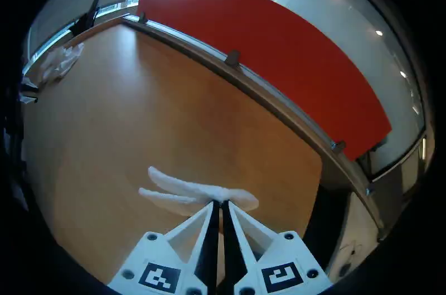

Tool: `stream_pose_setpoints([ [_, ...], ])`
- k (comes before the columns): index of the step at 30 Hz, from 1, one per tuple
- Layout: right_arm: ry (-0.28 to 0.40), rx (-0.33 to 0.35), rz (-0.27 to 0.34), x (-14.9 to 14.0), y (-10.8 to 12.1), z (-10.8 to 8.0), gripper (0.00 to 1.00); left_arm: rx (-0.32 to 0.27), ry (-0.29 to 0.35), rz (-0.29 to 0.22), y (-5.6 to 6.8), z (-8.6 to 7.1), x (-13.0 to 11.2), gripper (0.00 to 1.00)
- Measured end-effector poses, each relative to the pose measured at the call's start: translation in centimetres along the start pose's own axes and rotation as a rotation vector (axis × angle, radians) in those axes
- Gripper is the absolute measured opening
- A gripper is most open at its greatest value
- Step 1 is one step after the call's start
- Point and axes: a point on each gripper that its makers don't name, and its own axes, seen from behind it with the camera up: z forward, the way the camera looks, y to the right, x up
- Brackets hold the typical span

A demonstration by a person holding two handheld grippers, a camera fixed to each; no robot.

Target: Fold towel

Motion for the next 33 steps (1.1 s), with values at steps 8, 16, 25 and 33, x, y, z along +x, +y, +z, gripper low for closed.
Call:
stream_pose_setpoints([
  [8,-0.006,-0.005,0.007,-0.8,0.7,-0.4,0.04,-0.005,0.002,0.01,0.5,0.1,0.5,0.61],
  [16,-0.018,-0.014,0.027,-2.9,1.1,-1.6,0.04,-0.01,0.007,0.018,0.9,0.0,0.9,0.61],
  [25,-0.055,-0.014,0.071,-7.5,0.7,-3.1,0.04,-0.025,0.014,0.034,1.8,-0.1,1.3,0.61],
  [33,-0.1,-0.019,0.117,-11.9,0.2,-3.3,0.04,-0.035,0.013,0.048,2.5,-0.4,1.0,0.61],
])
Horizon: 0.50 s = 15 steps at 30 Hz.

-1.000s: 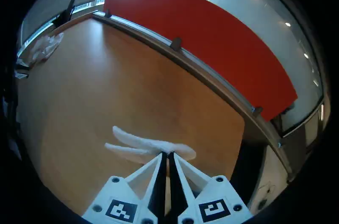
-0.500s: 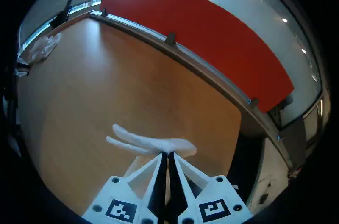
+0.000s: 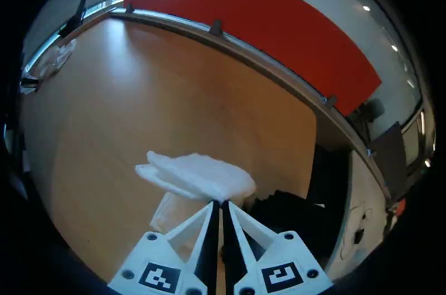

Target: Fold towel

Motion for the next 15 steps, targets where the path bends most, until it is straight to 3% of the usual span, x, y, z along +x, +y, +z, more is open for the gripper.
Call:
stream_pose_setpoints([
  [15,-0.069,-0.013,0.066,-4.2,0.8,1.6,0.04,0.012,-0.006,0.014,-0.4,-0.7,-0.6,0.61],
])
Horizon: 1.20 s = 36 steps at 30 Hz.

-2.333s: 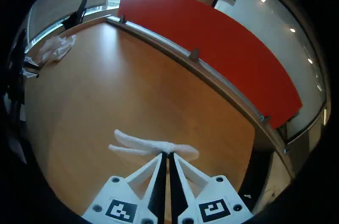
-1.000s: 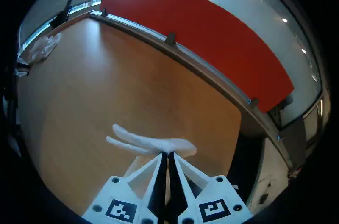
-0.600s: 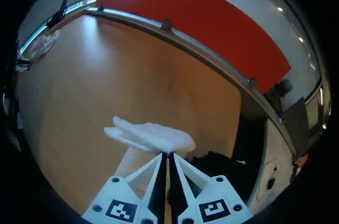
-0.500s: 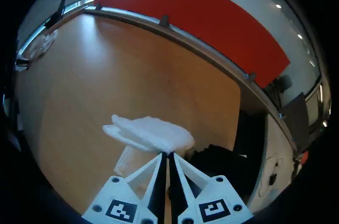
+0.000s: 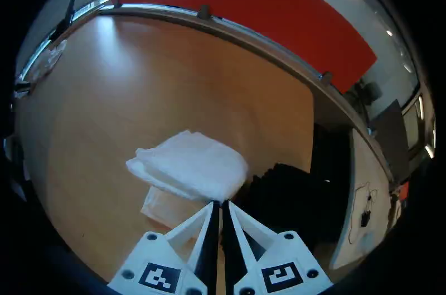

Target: Fold towel

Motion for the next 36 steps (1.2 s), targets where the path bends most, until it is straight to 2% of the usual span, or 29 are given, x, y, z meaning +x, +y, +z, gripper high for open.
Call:
stream_pose_setpoints([
  [16,-0.121,-0.002,0.082,-6.1,-0.4,2.4,0.04,0.012,-0.016,0.006,-0.4,0.1,-0.4,0.61],
  [36,-0.215,-0.003,0.164,-10.7,-1.0,4.7,0.04,0.016,-0.028,0.025,-0.1,0.5,-0.1,0.61],
])
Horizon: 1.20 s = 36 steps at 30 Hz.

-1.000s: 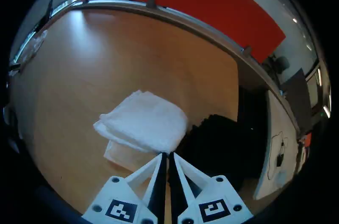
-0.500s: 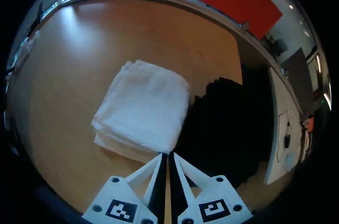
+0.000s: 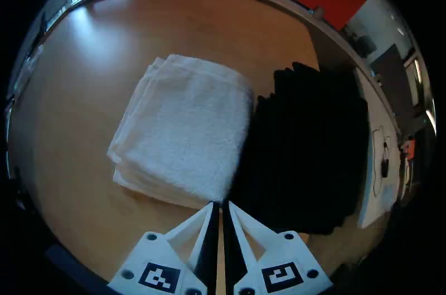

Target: Fold towel

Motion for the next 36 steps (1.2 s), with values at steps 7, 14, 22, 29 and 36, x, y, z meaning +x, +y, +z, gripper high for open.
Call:
stream_pose_setpoints([
  [7,-0.008,-0.006,0.0,-0.1,0.0,0.4,0.05,0.001,-0.003,-0.003,0.0,0.0,-0.1,0.61],
  [14,-0.002,-0.007,0.006,0.0,-0.1,0.4,0.1,0.0,-0.003,-0.005,0.1,0.0,-0.1,0.61],
  [22,0.02,0.007,0.012,0.2,-0.8,-0.3,0.39,-0.002,0.002,-0.009,0.1,0.1,0.0,0.61],
  [29,0.038,0.024,-0.008,0.3,-1.8,-0.7,0.76,-0.007,0.007,-0.011,0.3,0.1,0.2,0.61],
  [36,0.044,0.036,-0.018,0.4,-2.7,-0.8,0.81,-0.01,0.011,-0.012,0.3,0.0,0.2,0.61],
])
